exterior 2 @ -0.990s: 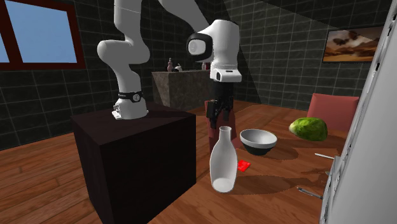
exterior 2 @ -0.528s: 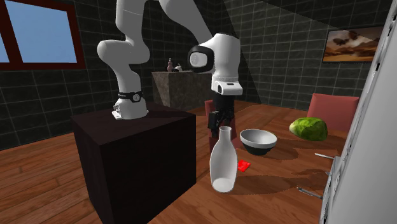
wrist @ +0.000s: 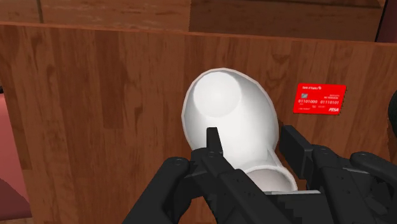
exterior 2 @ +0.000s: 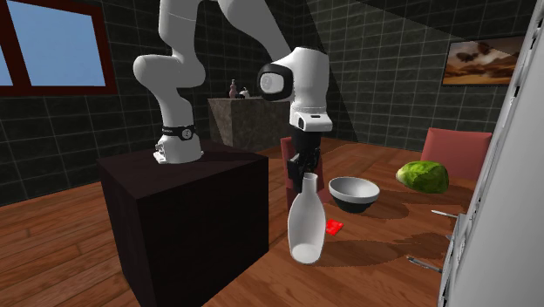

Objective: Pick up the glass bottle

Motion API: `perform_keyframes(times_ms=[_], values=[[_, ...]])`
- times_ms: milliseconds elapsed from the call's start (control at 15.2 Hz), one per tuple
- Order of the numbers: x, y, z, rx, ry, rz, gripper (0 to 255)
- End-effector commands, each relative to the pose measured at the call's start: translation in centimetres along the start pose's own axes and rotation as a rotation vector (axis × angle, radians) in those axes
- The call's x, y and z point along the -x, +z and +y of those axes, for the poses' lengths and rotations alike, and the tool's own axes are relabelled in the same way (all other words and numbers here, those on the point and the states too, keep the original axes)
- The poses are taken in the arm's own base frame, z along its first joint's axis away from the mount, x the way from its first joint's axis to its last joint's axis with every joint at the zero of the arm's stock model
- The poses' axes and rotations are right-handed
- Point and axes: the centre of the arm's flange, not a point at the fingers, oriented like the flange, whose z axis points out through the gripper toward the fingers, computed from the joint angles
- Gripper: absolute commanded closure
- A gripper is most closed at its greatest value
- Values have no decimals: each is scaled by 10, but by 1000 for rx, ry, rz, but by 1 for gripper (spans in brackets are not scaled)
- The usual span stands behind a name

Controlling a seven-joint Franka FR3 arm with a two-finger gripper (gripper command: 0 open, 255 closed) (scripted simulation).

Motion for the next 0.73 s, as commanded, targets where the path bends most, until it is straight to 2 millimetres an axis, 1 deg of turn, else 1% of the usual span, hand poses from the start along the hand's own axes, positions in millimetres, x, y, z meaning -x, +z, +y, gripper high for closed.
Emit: perform_keyframes(times_ms=[0, 132, 660], values=[[0, 1, 1, 0, 1, -1, 255], [1, 1, 1, 0, 1, -1, 255], [2, -41, 1, 0, 1, -1, 255]])
